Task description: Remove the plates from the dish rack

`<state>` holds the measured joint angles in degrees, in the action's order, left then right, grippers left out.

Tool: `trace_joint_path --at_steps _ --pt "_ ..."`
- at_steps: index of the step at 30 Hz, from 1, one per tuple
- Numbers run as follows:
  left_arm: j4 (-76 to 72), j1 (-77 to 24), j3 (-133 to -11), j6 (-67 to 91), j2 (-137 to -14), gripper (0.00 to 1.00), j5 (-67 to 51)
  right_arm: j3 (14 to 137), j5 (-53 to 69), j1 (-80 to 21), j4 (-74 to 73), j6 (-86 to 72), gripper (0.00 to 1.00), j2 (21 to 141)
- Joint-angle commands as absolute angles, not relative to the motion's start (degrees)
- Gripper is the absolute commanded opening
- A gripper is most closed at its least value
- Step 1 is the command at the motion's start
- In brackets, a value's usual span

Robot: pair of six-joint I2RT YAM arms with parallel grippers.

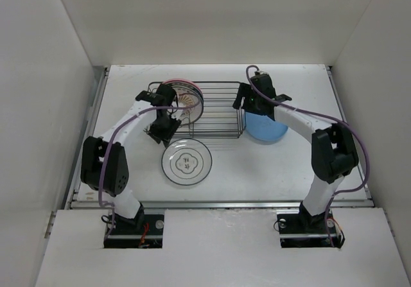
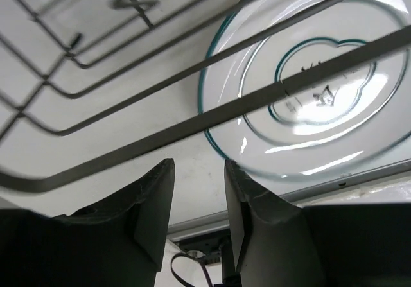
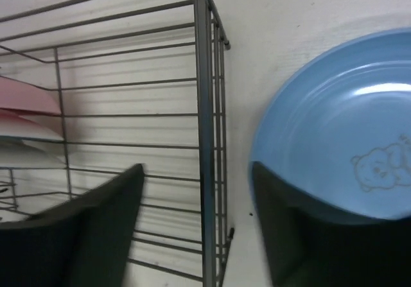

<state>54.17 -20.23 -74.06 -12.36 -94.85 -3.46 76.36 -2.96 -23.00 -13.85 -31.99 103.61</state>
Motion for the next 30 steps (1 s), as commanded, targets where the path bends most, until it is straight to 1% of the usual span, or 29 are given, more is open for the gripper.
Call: trace_joint_path --at_steps 1,2,3,6,7,8,9,10,11,13,16,17,18,19,20,22,23,24,25,27,28,30 --pt "58.4 -20.0 -81.9 -12.7 -87.9 0.35 -1.7 79.2 -7.2 -25.1 -14.5 -30.2 0.85 97.0" --pt "60.0 -20.0 -83.1 -13.5 -87.1 0.36 -1.7 79.2 -9.4 -25.1 -15.0 -29.5 0.89 95.8" --pt "60.7 -20.0 -84.3 -14.4 -86.2 0.39 -1.7 79.2 -12.8 -26.5 -14.3 -28.3 0.94 94.6" --pt "60.7 -17.6 -86.8 -15.1 -82.5 0.48 -4.7 79.2 -14.5 -28.8 -10.1 -19.6 0.94 90.6" --pt "59.8 -16.6 -87.5 -14.6 -81.1 0.53 -4.7 79.2 -13.4 -30.8 -9.2 -17.1 0.90 90.1" --pt "58.6 -14.9 -87.5 -14.6 -81.0 0.56 -4.0 80.2 -12.0 -32.0 -8.5 -12.2 0.87 90.6" --pt "55.6 -14.2 -86.9 -14.0 -81.0 0.58 -0.9 81.3 -9.7 -32.9 -9.2 -9.7 0.84 91.6" --pt "54.2 -13.5 -86.4 -13.5 -81.0 0.60 1.1 84.5 -4.1 -34.4 -10.6 -7.6 0.77 93.1" --pt "53.0 -12.9 -86.4 -12.7 -82.9 0.60 3.0 86.4 -2.1 -35.1 -12.1 -6.0 0.73 96.7" --pt "51.6 -10.7 -86.4 -11.6 -86.3 0.60 7.1 89.5 1.9 -35.8 -15.1 -4.7 0.64 100.4" --pt "52.9 -7.8 -92.4 -7.2 -97.0 0.60 10.2 95.9 6.0 -36.5 -16.3 -4.7 0.59 108.5" --pt "53.6 -7.3 -92.5 -7.2 -97.0 0.60 11.0 97.3 6.1 -36.5 -16.3 -4.7 0.59 108.5" --pt "54.3 -7.3 -95.2 -6.7 -101.2 0.60 11.5 98.8 6.8 -36.5 -17.0 -4.7 0.58 111.6" --pt "54.3 -7.3 -96.0 -6.7 -103.0 0.60 12.7 100.4 7.5 -36.5 -17.5 -4.7 0.58 113.1" --pt "54.3 -6.8 -96.5 -6.2 -104.5 0.60 13.4 101.8 8.0 -36.5 -18.1 -4.7 0.55 114.5" --pt "53.8 -6.2 -97.2 -6.2 -107.9 0.60 13.4 104.9 9.7 -36.5 -18.1 -4.7 0.49 118.2" --pt "53.8 -6.2 -97.2 -5.6 -108.9 0.60 12.8 106.4 9.8 -36.5 -18.1 -4.7 0.41 119.3" --pt "53.8 -6.2 -97.2 -5.6 -109.9 0.59 12.7 107.3 9.8 -36.5 -18.1 -4.7 0.37 120.4" --pt "53.8 -6.2 -97.9 -5.6 -111.3 0.58 12.7 108.0 9.2 -36.5 -18.1 -5.4 0.34 122.1" --pt "53.8 -5.6 -97.9 -5.6 -111.9 0.52 12.7 108.6 9.2 -36.5 -18.6 -6.0 0.34 122.6" --pt "53.8 -5.6 -98.4 -5.6 -112.6 0.37 12.7 108.6 9.2 -36.5 -18.0 -6.0 0.32 122.6" --pt "53.8 -5.6 -98.4 -5.1 -112.6 0.22 11.9 107.9 9.2 -36.5 -16.5 -6.0 0.23 121.9"
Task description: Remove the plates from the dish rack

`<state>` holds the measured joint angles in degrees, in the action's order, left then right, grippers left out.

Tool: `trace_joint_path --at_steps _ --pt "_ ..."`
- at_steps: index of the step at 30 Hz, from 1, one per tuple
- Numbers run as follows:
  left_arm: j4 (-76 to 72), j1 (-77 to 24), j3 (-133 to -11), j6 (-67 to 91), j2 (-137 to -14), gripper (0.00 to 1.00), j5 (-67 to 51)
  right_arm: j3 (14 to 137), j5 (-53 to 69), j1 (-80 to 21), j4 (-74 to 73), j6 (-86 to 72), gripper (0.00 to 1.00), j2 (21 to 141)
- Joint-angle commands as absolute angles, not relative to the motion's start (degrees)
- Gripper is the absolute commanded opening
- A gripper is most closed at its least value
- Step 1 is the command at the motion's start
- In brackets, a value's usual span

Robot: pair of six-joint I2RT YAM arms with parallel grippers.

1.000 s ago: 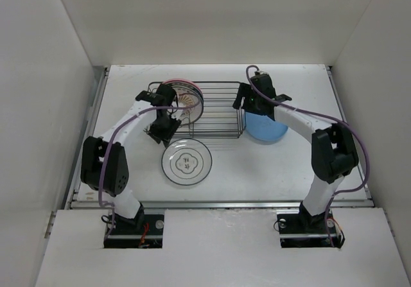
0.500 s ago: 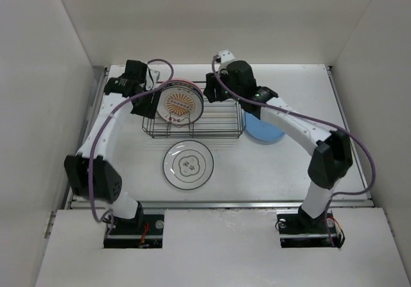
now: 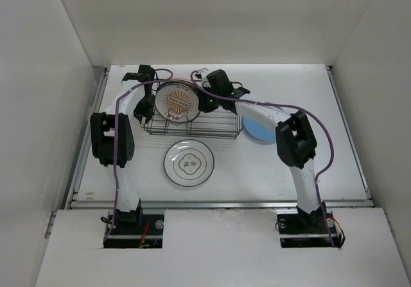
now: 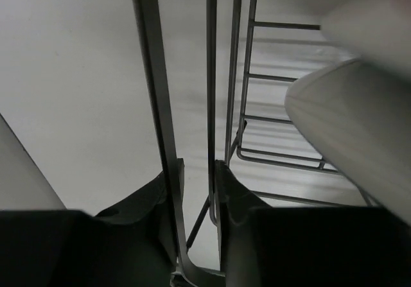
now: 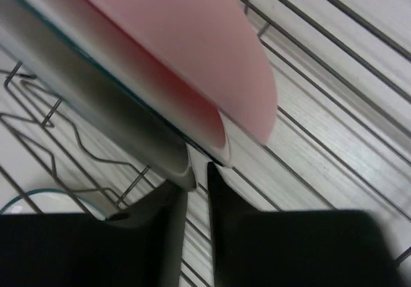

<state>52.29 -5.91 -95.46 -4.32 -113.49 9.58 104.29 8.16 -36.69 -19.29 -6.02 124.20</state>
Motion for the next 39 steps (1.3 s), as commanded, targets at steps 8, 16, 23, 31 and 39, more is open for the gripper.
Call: trace_joint_path --at_steps 8,16,23,31,39 --pt "56.6 -4.6 -97.9 -2.4 -112.6 0.00 4.9 103.9 4.3 -36.5 -12.2 -6.0 0.00 114.2" --pt "58.2 0.5 -98.4 2.4 -112.6 0.00 -1.0 102.0 1.9 -36.5 -8.7 -6.6 0.00 104.7" --pt "57.6 1.1 -98.4 1.8 -112.0 0.00 -1.5 100.0 18.9 -36.5 -18.4 -5.4 0.00 98.1" --pt "56.5 1.1 -100.5 0.7 -111.4 0.09 -2.2 87.3 37.8 -37.0 -38.6 -0.3 0.00 98.6" --pt "56.5 1.1 -100.5 0.1 -110.9 0.26 -0.9 83.8 34.5 -41.0 -44.4 2.4 0.00 102.5"
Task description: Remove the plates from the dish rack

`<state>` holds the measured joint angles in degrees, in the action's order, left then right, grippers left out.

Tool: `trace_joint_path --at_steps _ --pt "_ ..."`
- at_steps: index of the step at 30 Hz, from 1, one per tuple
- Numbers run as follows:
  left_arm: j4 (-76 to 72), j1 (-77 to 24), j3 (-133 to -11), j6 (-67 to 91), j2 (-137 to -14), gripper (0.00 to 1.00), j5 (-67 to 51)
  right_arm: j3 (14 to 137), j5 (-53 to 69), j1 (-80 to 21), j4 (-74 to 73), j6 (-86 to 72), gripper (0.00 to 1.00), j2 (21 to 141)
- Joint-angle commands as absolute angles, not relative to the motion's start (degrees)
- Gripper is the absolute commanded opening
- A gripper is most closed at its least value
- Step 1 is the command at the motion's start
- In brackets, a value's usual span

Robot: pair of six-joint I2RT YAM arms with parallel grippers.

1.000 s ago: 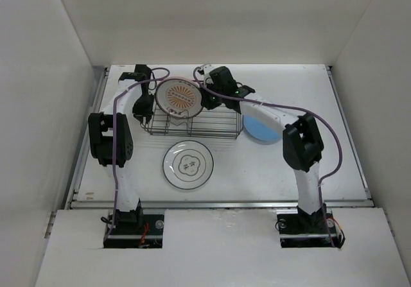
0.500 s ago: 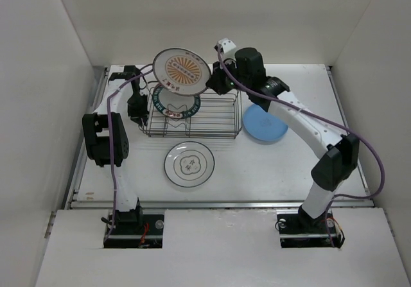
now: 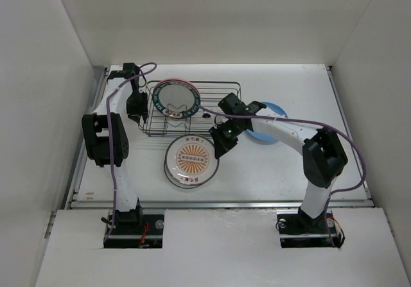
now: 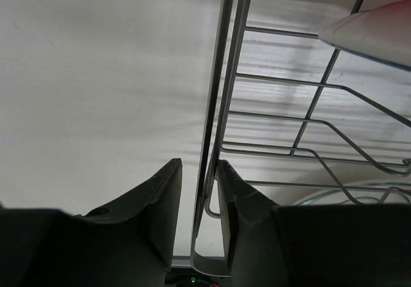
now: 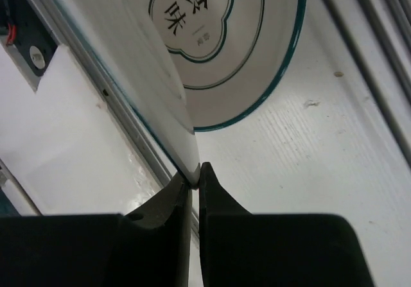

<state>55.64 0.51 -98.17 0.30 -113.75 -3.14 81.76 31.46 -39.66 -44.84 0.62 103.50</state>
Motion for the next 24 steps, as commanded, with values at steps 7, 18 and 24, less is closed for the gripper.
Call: trace_joint_path --at_steps 7,18,24 --pt "57.6 1.1 -101.1 0.7 -109.9 0.32 -0.9 85.7 26.6 -43.1 -46.3 2.4 0.14 108.0" --pt "53.3 -3.1 -104.2 -3.3 -104.0 0.45 12.0 89.0 18.9 -44.7 -47.5 0.5 0.68 107.1" --pt "45.1 -9.1 -104.7 -13.4 -99.7 0.46 6.3 89.6 17.7 -44.7 -44.3 -0.6 0.72 99.1"
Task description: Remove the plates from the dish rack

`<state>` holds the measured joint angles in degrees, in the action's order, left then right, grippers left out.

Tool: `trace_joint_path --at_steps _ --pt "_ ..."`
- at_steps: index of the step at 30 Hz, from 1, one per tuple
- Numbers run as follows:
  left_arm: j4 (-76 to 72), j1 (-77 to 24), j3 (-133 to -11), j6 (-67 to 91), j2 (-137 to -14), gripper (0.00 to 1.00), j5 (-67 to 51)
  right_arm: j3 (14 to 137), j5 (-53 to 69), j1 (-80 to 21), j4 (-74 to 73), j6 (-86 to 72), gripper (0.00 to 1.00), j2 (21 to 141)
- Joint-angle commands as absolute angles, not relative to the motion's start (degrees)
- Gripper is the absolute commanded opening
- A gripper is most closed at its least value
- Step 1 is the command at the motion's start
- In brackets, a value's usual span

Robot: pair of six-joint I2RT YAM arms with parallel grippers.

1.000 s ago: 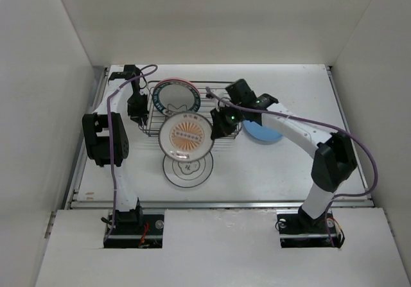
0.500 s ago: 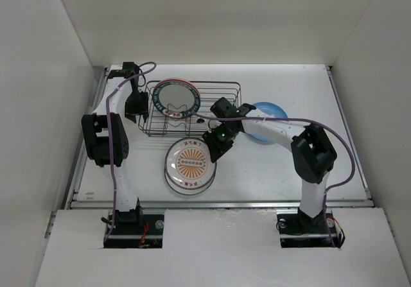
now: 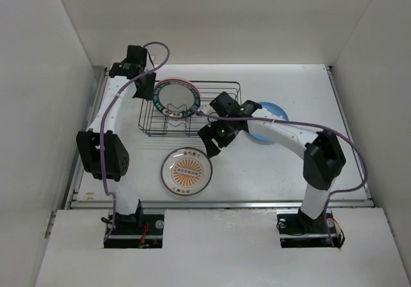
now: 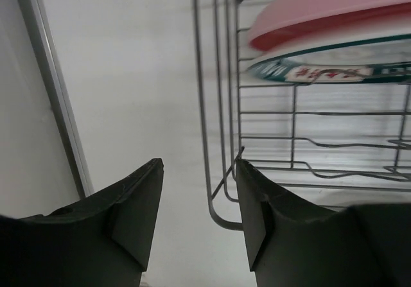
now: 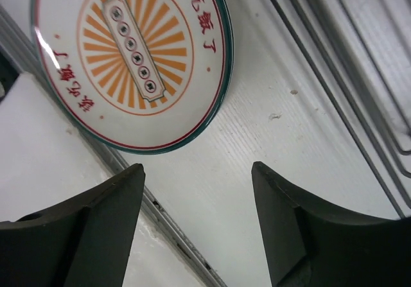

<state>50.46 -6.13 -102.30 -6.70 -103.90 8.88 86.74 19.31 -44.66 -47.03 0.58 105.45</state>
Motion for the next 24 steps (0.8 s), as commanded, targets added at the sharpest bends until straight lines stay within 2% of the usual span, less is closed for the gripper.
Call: trace_joint_path --at_steps 1,6,15,21,22,24 --pt "44.1 -10.1 -104.2 -16.5 -99.7 0.46 6.3 90.1 17.1 -44.7 -43.6 -1.1 0.74 98.4" --pt "40.2 -13.8 -105.3 -20.2 -102.9 0.44 6.5 91.8 16.5 -42.5 -41.3 -1.8 0.74 96.6" --pt "40.3 -13.8 -111.4 -20.2 -110.7 0.37 5.2 90.7 17.1 -40.9 -41.8 -2.3 0.74 96.1" --pt "40.3 -13.8 -111.4 -19.7 -112.6 0.37 5.2 90.2 19.1 -40.9 -41.8 -2.8 0.74 96.1" --pt "40.3 -13.8 -111.4 -19.7 -113.1 0.36 5.2 90.2 19.1 -40.9 -41.8 -2.8 0.74 96.6" --pt "39.7 -13.8 -111.4 -19.7 -113.1 0.22 5.2 90.2 19.1 -40.9 -41.8 -2.8 0.74 96.6"
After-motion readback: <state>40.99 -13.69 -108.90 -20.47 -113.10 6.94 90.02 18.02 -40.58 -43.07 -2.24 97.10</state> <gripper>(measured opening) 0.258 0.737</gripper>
